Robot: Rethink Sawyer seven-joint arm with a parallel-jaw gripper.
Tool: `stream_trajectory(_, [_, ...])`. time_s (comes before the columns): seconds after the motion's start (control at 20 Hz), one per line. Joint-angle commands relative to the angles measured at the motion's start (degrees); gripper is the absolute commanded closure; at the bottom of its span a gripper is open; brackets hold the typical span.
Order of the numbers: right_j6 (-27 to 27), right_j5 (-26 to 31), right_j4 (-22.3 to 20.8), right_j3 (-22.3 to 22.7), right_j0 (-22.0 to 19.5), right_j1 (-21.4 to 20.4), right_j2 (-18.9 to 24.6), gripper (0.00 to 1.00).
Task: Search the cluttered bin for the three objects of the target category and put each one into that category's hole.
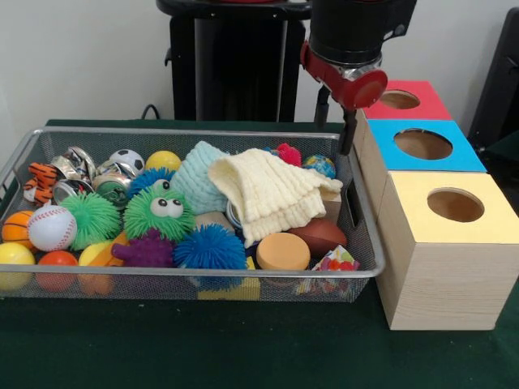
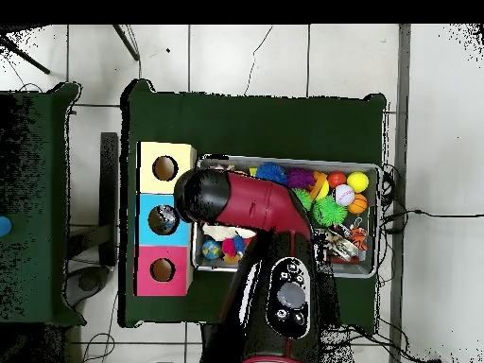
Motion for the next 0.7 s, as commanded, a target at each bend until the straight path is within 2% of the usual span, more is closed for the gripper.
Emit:
stream_trajectory(0.05, [-11.3,0.6,-4.2,3.3,-2.4,0.3,8.7,0.00])
stream_trajectory(0.7, [-9.7,-3.7,-7.8,5.7,-4.5,-0.5,11.7,0.00])
